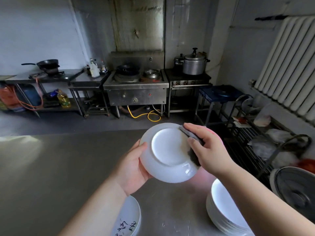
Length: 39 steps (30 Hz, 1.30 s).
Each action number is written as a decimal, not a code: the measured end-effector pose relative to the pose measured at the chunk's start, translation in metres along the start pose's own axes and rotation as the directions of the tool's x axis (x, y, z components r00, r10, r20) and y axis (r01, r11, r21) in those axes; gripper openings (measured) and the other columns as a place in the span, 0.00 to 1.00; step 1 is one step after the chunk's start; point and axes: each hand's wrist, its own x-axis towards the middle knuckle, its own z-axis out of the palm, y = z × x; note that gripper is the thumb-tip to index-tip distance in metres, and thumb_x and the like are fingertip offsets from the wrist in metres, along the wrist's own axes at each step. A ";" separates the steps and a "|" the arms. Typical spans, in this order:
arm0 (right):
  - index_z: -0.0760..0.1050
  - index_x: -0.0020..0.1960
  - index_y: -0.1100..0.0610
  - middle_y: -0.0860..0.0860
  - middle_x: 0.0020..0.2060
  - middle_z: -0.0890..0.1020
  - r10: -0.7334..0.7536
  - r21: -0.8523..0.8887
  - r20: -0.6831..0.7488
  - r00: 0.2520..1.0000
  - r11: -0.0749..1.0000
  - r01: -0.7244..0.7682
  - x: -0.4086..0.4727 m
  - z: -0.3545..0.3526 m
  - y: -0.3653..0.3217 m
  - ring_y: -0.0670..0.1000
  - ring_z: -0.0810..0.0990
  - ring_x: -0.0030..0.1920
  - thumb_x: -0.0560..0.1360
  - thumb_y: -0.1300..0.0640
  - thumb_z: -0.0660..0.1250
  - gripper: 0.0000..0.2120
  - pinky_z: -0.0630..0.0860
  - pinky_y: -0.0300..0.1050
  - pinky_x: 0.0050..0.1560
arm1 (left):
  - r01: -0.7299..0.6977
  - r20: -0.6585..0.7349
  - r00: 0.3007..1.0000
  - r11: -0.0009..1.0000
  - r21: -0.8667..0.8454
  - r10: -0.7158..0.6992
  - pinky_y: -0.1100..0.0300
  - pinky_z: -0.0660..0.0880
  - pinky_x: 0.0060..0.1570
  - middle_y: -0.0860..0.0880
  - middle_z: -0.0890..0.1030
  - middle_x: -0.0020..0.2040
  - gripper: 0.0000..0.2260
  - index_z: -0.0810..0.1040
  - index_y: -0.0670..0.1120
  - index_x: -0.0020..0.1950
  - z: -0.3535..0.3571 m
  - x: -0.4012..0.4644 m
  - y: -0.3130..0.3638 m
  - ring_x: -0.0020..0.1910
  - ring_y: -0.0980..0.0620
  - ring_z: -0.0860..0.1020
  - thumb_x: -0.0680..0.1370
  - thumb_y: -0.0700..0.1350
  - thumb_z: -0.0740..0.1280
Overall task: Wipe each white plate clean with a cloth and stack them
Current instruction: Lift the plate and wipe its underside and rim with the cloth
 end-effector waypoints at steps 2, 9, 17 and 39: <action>0.76 0.75 0.52 0.36 0.70 0.76 -0.026 -0.021 0.066 0.998 0.999 0.027 -0.001 0.001 0.002 0.31 0.69 0.72 0.81 0.62 0.67 0.23 0.62 0.28 0.72 | -0.005 -0.016 1.000 1.000 -0.015 0.005 0.49 0.83 0.48 0.43 0.82 0.69 0.20 0.78 0.52 0.74 -0.004 0.000 -0.003 0.62 0.44 0.83 0.81 0.48 0.64; 0.46 0.86 0.52 0.41 0.84 0.47 0.033 -0.045 0.001 0.999 0.998 -0.033 -0.080 0.067 0.000 0.43 0.47 0.84 0.84 0.39 0.53 0.36 0.49 0.41 0.81 | -0.122 -0.099 0.989 0.989 -0.083 0.114 0.39 0.81 0.59 0.43 0.80 0.71 0.17 0.73 0.49 0.75 -0.006 0.000 -0.023 0.68 0.41 0.80 0.86 0.44 0.59; 0.59 0.84 0.51 0.43 0.82 0.61 0.114 -0.015 -0.106 0.988 0.993 -0.116 -0.025 0.043 0.000 0.38 0.57 0.80 0.85 0.44 0.53 0.28 0.58 0.48 0.82 | -0.192 -0.084 0.980 0.965 -0.178 0.180 0.44 0.82 0.50 0.42 0.80 0.71 0.18 0.71 0.48 0.75 0.011 0.001 -0.025 0.66 0.41 0.81 0.85 0.43 0.59; 0.46 0.85 0.57 0.53 0.84 0.48 0.238 -0.279 -0.104 0.966 0.925 -0.259 -0.089 0.091 -0.004 0.55 0.51 0.83 0.83 0.40 0.52 0.37 0.55 0.49 0.81 | -0.137 -0.130 0.985 0.978 -0.160 0.117 0.49 0.83 0.41 0.41 0.82 0.68 0.16 0.70 0.51 0.73 0.012 0.005 -0.071 0.60 0.38 0.84 0.87 0.39 0.58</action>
